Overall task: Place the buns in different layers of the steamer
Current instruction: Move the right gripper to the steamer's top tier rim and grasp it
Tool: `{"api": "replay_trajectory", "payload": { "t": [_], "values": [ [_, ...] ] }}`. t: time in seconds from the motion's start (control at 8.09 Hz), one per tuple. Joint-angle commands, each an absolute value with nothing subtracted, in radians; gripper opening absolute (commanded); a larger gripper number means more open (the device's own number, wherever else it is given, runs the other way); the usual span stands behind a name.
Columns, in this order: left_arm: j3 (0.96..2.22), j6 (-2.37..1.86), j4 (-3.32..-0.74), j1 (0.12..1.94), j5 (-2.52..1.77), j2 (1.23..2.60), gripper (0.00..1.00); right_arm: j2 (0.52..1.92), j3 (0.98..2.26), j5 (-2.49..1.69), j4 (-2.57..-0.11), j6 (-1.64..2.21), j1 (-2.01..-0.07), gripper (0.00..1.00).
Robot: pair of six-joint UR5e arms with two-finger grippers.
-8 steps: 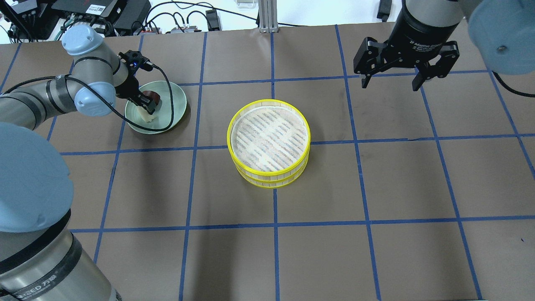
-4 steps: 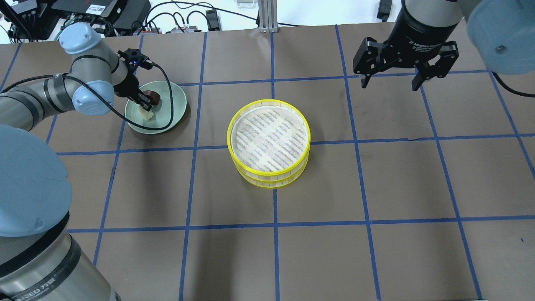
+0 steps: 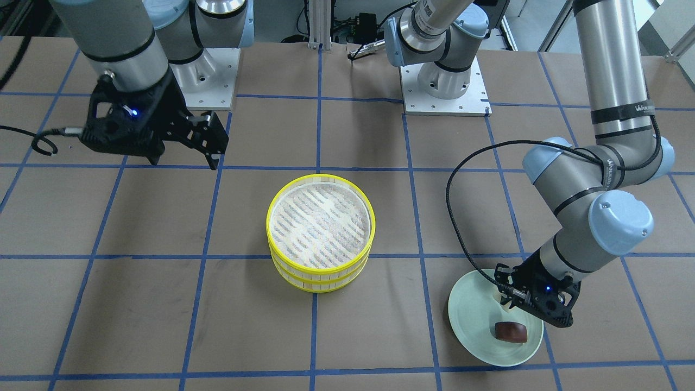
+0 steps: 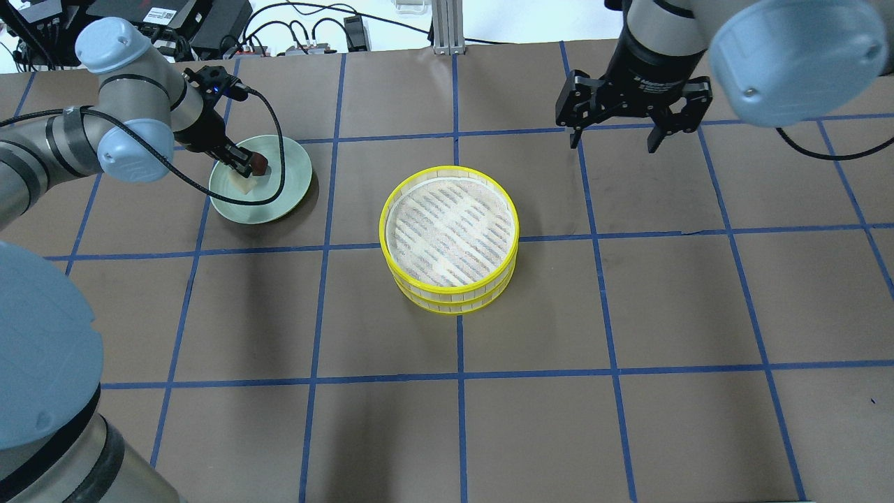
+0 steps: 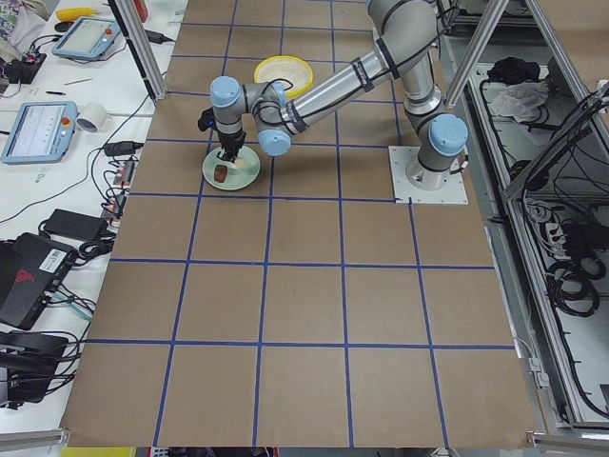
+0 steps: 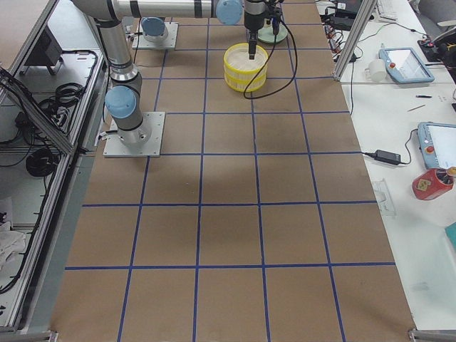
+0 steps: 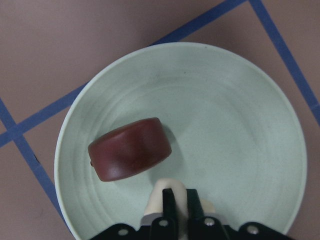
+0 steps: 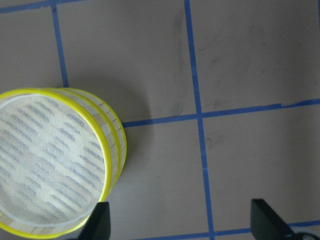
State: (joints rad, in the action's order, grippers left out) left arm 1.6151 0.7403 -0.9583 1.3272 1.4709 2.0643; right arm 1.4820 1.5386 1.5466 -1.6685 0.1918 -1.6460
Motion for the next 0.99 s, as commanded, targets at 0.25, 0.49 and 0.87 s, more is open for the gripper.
{"api": "replay_trajectory", "payload": {
  "t": [0.25,0.49,0.87],
  "values": [
    [1.615,0.588,-1.098,1.376,1.407,1.939,0.00,1.290,1.595,1.540,-1.885,0.307,-1.736,1.00],
    [1.615,0.495,-1.106,1.422,1.413,1.904,0.00,1.275,1.673,1.511,-2.000,0.325,-1.736,1.00],
    [1.615,0.334,-1.112,1.505,1.416,1.856,0.00,1.230,1.681,1.497,-2.006,0.365,-1.787,1.00]
  ]
}}
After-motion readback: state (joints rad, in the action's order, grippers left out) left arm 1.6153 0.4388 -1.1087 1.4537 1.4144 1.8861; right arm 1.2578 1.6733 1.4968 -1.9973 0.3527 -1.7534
